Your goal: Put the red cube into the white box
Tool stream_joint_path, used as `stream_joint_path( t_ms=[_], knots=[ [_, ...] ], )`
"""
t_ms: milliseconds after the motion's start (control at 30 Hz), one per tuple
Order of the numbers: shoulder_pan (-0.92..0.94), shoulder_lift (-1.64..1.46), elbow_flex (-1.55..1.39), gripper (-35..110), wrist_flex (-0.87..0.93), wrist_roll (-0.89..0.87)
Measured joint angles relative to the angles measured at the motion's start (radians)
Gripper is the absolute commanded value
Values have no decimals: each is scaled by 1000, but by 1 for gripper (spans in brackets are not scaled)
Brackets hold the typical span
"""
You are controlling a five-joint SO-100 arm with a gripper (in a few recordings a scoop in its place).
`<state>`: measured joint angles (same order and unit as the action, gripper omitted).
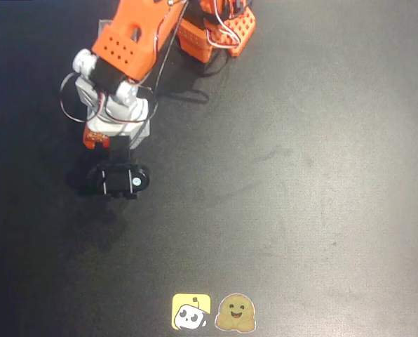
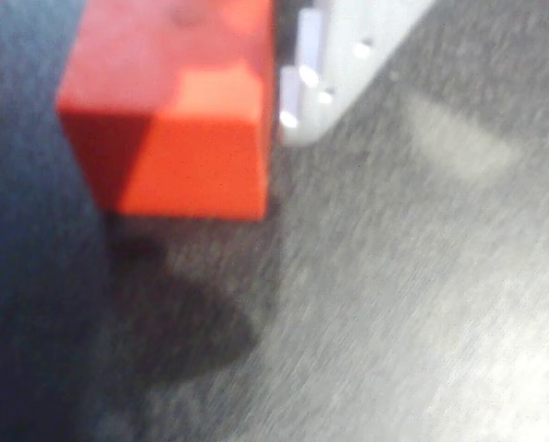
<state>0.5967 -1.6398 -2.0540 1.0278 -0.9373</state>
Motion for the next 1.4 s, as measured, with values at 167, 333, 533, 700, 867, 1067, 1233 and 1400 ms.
stream_joint_path(
  t_ms=[167, 333, 533, 700, 867, 1067, 1233, 1400],
  knots=[
    [0, 25, -17, 20, -29, 0],
    [14, 52, -25, 19, -52, 0],
    [20, 66, -35, 19, -54, -5],
    [26, 67, -46, 19, -48, -6],
    [46, 67, -51, 11, -41, -6],
    [40, 67, -52, 0, -41, 0],
    [44, 67, -51, 0, -29, -6],
    [101, 41, -20, 0, 107, -66]
  ],
)
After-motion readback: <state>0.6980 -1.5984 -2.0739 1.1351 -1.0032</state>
